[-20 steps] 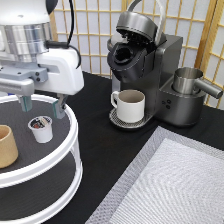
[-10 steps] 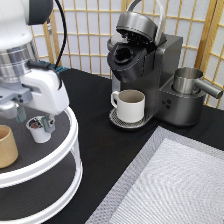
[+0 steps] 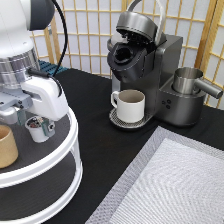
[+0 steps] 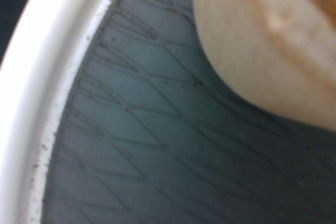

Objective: Make coffee

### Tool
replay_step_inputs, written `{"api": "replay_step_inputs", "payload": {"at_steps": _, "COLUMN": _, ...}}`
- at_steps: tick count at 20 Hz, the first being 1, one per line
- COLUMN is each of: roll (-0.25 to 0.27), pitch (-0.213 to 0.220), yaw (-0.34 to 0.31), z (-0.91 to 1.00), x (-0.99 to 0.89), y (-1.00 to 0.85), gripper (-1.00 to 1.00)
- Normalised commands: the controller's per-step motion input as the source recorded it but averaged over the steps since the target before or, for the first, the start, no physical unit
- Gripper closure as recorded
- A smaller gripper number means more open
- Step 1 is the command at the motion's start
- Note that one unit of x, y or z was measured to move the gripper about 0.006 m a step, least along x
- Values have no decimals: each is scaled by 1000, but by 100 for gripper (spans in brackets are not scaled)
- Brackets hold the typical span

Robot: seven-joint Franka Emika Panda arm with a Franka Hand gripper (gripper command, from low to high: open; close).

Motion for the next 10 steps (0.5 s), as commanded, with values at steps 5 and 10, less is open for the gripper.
{"api": "replay_step_inputs", "payload": {"at_steps": 5, "roll": 1, "pitch": 27, "yaw": -26, "z": 247, "x": 14, "y": 24, "gripper": 100}}
{"api": "replay_step_inputs", "payload": {"at_steps": 10, "roll": 12, "pitch": 25, "yaw": 0, "z": 22, "x": 2, "y": 0, "gripper": 100}}
